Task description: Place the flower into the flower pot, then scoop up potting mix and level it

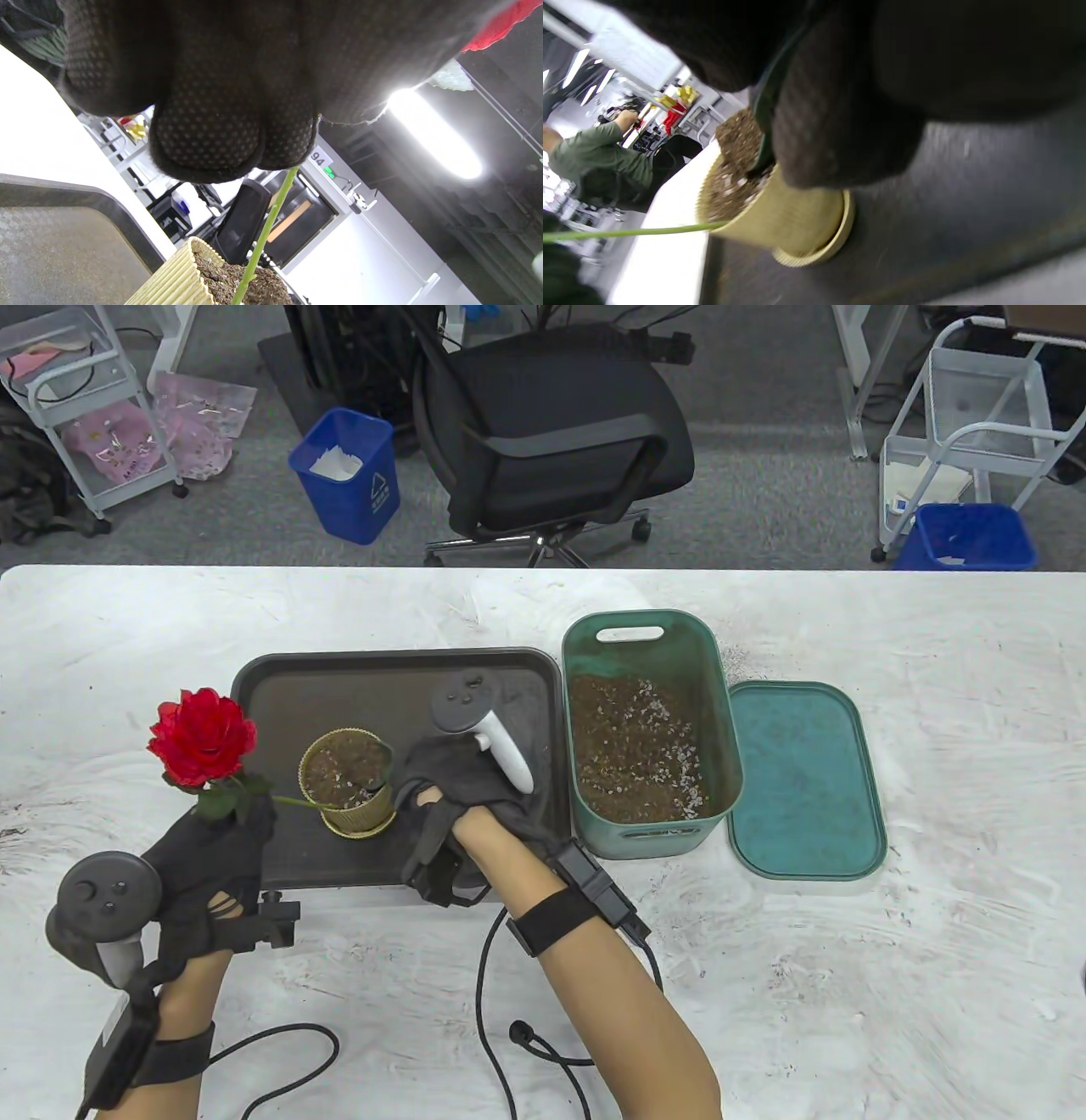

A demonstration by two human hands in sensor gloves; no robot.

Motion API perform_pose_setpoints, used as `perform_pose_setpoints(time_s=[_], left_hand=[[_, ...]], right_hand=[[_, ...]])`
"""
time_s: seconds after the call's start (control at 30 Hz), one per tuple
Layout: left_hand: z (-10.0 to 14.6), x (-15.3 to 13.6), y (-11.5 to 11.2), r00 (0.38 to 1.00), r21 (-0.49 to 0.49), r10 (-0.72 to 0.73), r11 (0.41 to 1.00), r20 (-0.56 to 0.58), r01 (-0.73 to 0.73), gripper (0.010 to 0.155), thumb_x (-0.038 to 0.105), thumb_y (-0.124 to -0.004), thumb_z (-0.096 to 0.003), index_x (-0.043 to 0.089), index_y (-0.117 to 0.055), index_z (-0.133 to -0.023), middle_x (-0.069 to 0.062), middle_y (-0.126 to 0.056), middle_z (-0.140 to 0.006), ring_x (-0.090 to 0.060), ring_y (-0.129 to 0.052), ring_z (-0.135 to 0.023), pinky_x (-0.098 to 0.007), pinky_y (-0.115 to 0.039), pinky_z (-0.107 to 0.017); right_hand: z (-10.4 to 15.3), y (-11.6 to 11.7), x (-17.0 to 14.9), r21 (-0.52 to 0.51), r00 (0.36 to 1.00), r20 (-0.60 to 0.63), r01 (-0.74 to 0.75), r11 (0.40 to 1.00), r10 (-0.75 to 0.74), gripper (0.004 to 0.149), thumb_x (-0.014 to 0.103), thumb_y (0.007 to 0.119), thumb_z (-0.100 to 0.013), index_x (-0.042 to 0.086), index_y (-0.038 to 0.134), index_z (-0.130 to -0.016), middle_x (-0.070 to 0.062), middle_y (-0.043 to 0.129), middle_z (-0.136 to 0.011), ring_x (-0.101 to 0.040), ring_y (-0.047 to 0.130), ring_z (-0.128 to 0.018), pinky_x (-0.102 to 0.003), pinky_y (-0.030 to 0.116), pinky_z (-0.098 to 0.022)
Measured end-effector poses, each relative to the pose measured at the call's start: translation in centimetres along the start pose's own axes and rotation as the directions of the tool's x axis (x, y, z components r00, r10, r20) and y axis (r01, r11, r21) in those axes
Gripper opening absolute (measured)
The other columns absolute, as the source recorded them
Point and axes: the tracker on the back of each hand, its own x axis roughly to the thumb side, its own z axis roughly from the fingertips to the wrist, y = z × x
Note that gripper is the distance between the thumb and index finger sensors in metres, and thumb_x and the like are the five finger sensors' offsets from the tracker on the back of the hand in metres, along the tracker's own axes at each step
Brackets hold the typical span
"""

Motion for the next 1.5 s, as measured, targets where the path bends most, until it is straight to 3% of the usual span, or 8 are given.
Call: perform_pose_setpoints(time_s=[0.17,0.3,0.37,0.6,0.8,1.13,1.3,1.5], left_hand=[[0.0,0.0,0.0,1.000,0.002,-0.001,1.000,-0.002,0.001,0.042,0.047,-0.093,-0.0412,0.021,-0.099,-0.074,0.004,-0.107,-0.057,-0.019,-0.116,-0.035,-0.036,-0.096,-0.034],[0.0,0.0,0.0,1.000,0.001,0.001,1.000,-0.003,-0.001,0.042,0.047,-0.093,-0.0414,0.021,-0.099,-0.074,0.004,-0.107,-0.057,-0.020,-0.116,-0.035,-0.036,-0.096,-0.034],[0.0,0.0,0.0,1.000,0.002,-0.001,1.000,-0.001,0.001,0.042,0.047,-0.093,-0.0413,0.021,-0.099,-0.074,0.004,-0.107,-0.057,-0.019,-0.116,-0.035,-0.036,-0.096,-0.034],[0.1,0.1,0.0,1.000,0.002,-0.001,1.000,0.000,0.001,0.042,0.047,-0.093,-0.0413,0.021,-0.099,-0.074,0.005,-0.107,-0.057,-0.019,-0.116,-0.035,-0.036,-0.096,-0.034],[0.1,0.1,0.0,1.000,0.001,-0.002,1.000,0.003,0.002,0.042,0.047,-0.093,-0.0415,0.021,-0.099,-0.074,0.004,-0.107,-0.058,-0.019,-0.116,-0.035,-0.036,-0.096,-0.034],[0.1,0.1,0.0,1.000,0.003,-0.007,1.000,0.005,0.007,0.042,0.047,-0.093,-0.0414,0.021,-0.099,-0.074,0.004,-0.107,-0.057,-0.019,-0.116,-0.035,-0.036,-0.096,-0.034],[0.1,0.1,0.0,1.000,0.002,-0.008,1.000,0.008,0.008,0.042,0.047,-0.093,-0.0414,0.021,-0.099,-0.074,0.004,-0.107,-0.057,-0.020,-0.116,-0.035,-0.036,-0.096,-0.034],[0.1,0.1,0.0,1.000,0.004,-0.013,1.000,0.006,0.013,0.042,0.047,-0.093,-0.0412,0.021,-0.099,-0.074,0.004,-0.107,-0.057,-0.019,-0.116,-0.035,-0.036,-0.096,-0.034]], right_hand=[[1.9,1.0,2.6,-0.230,0.943,0.127,-0.275,0.934,0.309,0.047,0.035,0.085,-0.040,0.009,0.086,-0.080,-0.015,0.105,-0.051,-0.025,0.105,-0.009,-0.036,0.091,0.001],[3.2,1.9,3.3,-0.325,0.887,0.168,-0.362,0.874,0.430,0.048,0.034,0.085,-0.040,0.008,0.083,-0.081,-0.014,0.104,-0.054,-0.027,0.106,-0.015,-0.037,0.092,-0.004],[3.9,2.3,3.3,-0.394,0.837,0.177,-0.423,0.816,0.519,0.049,0.034,0.085,-0.040,0.009,0.082,-0.082,-0.013,0.103,-0.056,-0.027,0.106,-0.019,-0.038,0.093,-0.007],[5.2,1.5,3.0,-0.456,0.797,0.153,-0.468,0.757,0.585,0.052,0.032,0.086,-0.039,0.010,0.079,-0.085,-0.013,0.101,-0.062,-0.028,0.107,-0.025,-0.039,0.094,-0.013],[6.0,-1.2,2.0,-0.464,0.847,0.135,-0.404,0.788,0.514,0.052,0.032,0.085,-0.039,0.010,0.078,-0.085,-0.013,0.101,-0.063,-0.028,0.107,-0.026,-0.040,0.094,-0.013],[7.1,-9.8,-2.5,-0.527,0.934,-0.038,-0.322,0.786,0.356,0.052,0.032,0.084,-0.039,0.009,0.078,-0.085,-0.014,0.101,-0.063,-0.028,0.106,-0.026,-0.040,0.094,-0.013],[6.9,-13.7,-6.0,-0.539,0.918,-0.214,-0.397,0.743,0.335,0.052,0.032,0.084,-0.040,0.009,0.078,-0.085,-0.015,0.100,-0.062,-0.028,0.106,-0.026,-0.040,0.094,-0.013],[5.0,-15.7,-10.7,-0.405,0.884,-0.375,-0.427,0.808,0.279,0.051,0.032,0.084,-0.040,0.008,0.078,-0.086,-0.015,0.100,-0.062,-0.028,0.106,-0.025,-0.039,0.094,-0.012]])
